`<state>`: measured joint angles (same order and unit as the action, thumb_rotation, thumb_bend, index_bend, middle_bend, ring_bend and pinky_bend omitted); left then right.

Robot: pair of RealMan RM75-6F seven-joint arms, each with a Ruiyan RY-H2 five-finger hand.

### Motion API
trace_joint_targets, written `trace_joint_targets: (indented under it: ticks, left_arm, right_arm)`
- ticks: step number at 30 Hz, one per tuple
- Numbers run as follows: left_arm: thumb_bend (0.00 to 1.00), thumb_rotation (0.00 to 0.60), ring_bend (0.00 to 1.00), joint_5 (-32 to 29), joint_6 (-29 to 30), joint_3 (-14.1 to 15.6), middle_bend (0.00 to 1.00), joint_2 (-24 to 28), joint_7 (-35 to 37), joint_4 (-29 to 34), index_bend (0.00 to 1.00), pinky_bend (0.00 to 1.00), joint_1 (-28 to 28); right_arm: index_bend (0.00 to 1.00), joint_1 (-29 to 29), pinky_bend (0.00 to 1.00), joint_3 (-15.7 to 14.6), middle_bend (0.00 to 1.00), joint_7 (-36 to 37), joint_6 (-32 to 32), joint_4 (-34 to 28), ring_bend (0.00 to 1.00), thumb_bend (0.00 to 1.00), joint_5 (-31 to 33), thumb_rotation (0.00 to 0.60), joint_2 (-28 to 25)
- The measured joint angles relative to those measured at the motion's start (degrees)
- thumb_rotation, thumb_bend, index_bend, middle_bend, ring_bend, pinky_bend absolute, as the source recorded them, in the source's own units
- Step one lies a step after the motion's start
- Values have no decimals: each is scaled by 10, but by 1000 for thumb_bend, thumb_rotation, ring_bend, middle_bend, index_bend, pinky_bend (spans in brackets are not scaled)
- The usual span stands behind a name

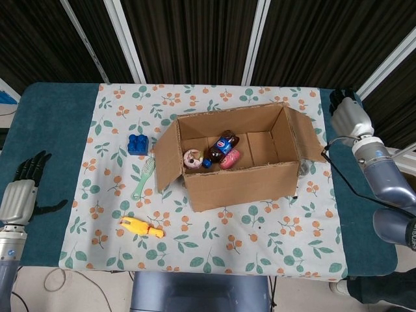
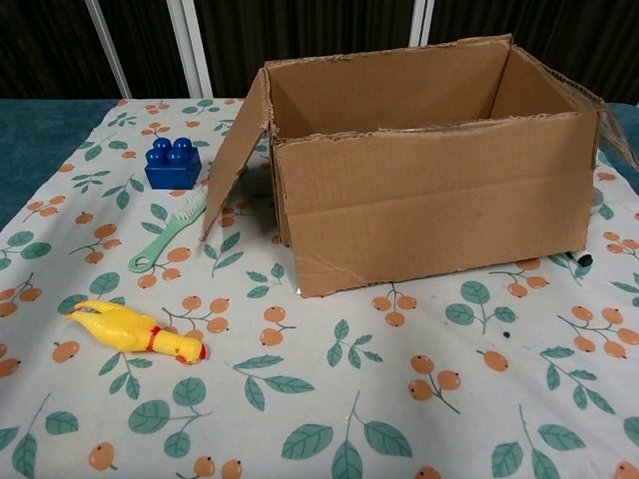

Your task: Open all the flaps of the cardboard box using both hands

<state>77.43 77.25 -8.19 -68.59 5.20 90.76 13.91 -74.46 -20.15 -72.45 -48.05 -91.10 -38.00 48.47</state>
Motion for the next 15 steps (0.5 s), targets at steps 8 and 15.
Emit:
trace_joint_targets:
  ticks: [8, 15]
  left_arm:
    - [70, 600, 0, 2, 1, 2, 0, 0, -18, -3, 0, 30, 0]
    - [55, 600, 0, 7, 5, 9, 0, 2, -64, -5, 0, 17, 0]
  right_arm:
    - [5, 82, 196, 55, 34, 163, -80, -48, 55, 309, 4, 600, -5]
    - [0, 219, 196, 104, 0, 402, -190, -107, 6, 241, -33, 600, 2]
